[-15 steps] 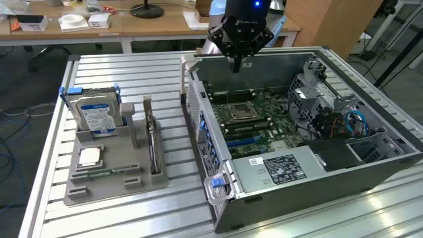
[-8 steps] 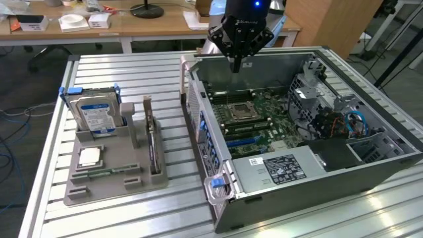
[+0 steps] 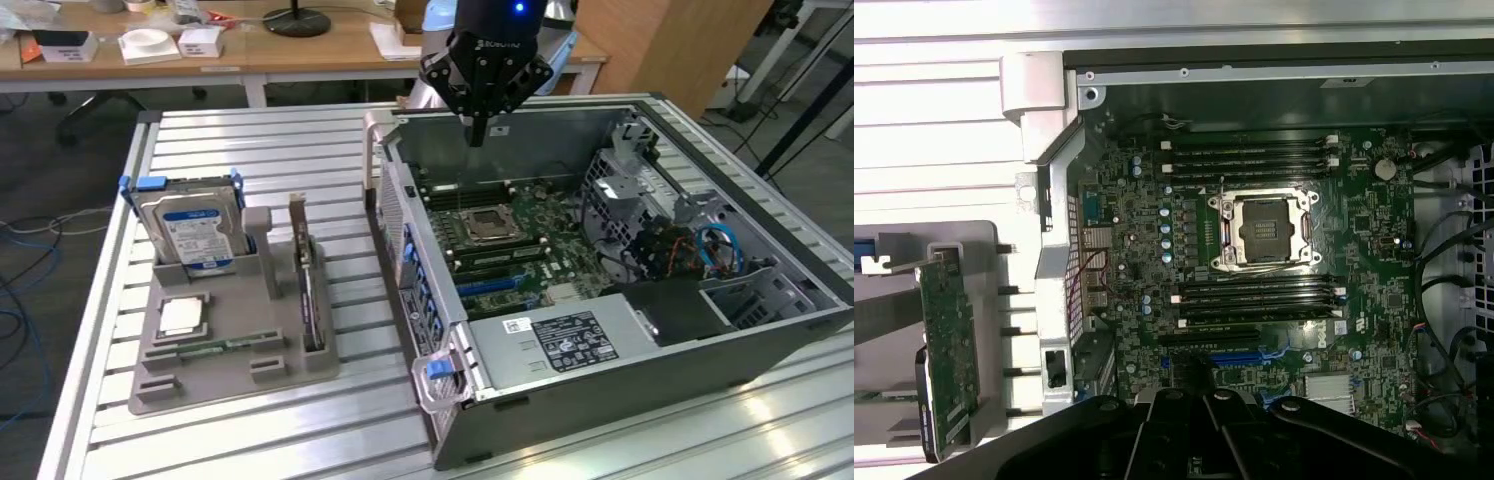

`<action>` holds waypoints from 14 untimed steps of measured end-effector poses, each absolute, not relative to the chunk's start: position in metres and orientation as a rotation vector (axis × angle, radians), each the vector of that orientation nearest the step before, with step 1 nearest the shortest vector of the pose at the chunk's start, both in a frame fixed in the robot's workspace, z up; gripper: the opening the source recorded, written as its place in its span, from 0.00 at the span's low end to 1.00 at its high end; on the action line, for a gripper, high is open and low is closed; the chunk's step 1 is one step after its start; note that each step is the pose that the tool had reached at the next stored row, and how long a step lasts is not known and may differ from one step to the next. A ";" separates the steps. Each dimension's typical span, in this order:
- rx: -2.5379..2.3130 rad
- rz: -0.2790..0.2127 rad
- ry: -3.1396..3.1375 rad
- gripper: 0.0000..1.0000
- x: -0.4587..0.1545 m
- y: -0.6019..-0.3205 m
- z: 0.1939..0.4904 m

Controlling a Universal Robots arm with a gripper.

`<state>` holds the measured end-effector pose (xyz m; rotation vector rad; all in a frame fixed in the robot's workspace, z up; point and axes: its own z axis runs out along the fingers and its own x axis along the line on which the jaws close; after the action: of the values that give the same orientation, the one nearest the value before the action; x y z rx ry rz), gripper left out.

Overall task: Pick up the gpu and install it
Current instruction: 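Reach for the gpu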

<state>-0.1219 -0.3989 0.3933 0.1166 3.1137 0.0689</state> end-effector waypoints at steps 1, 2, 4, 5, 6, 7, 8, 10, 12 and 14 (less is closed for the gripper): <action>0.117 0.069 3.114 0.11 -0.122 -0.399 0.393; 0.117 0.069 3.114 0.11 -0.122 -0.399 0.393; 0.117 0.069 3.114 0.11 -0.122 -0.399 0.393; 0.117 0.069 3.114 0.11 -0.122 -0.399 0.393; 0.117 0.069 3.114 0.11 -0.122 -0.399 0.393; 0.117 0.069 3.114 0.11 -0.122 -0.399 0.393; 0.117 0.069 3.114 0.11 -0.122 -0.399 0.393; 0.117 0.069 3.114 0.11 -0.122 -0.399 0.393; 0.117 0.069 3.114 0.11 -0.122 -0.399 0.393; 0.117 0.069 3.114 0.11 -0.122 -0.399 0.393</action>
<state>-0.1221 -0.3989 0.3932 0.1166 3.1137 0.0687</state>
